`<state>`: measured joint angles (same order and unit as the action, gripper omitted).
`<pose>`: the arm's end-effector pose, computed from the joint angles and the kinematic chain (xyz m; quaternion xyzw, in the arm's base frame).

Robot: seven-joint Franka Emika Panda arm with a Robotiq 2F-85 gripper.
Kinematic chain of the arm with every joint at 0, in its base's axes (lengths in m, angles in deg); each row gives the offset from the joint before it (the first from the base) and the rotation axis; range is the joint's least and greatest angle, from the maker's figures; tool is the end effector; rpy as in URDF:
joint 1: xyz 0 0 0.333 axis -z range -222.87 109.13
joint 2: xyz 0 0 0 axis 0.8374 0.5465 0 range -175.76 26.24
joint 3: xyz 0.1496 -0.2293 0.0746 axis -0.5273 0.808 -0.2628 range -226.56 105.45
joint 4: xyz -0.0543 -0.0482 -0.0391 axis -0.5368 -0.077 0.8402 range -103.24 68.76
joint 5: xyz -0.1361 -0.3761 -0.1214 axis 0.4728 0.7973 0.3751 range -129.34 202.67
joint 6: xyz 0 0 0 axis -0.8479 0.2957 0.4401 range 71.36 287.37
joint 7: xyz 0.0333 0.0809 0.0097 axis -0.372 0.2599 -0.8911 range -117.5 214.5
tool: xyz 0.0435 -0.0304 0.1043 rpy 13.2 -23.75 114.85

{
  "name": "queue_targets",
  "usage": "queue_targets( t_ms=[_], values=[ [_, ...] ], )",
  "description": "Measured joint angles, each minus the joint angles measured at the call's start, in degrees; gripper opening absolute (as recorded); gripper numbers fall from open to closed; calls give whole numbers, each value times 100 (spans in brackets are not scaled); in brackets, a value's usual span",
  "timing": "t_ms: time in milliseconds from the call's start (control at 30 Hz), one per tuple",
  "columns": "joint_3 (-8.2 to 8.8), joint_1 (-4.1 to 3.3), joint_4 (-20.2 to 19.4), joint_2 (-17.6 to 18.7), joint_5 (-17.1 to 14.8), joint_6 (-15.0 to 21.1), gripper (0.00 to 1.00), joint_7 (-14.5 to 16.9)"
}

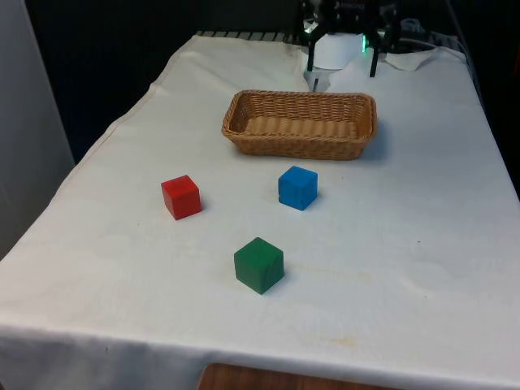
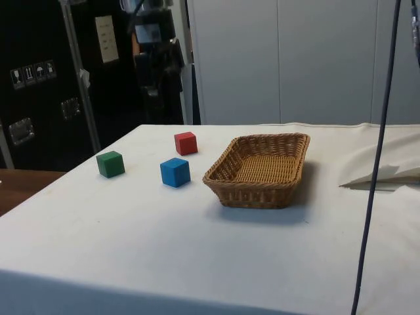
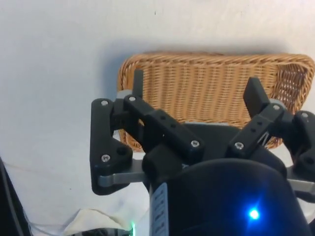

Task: Pick up the blue cube and place it into the basket.

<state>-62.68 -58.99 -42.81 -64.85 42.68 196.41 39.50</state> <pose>0.5956 0.0390 0.3087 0.9991 -0.0118 -0.0077 0.0410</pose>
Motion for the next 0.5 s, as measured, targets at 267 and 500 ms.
queue_targets(
  t_ms=[267, 500],
  values=[
    [69, 11, -195, 189, 6, 487, 100, -195],
    [115, 17, -298, 327, 6, 791, 100, -321]
  ],
)
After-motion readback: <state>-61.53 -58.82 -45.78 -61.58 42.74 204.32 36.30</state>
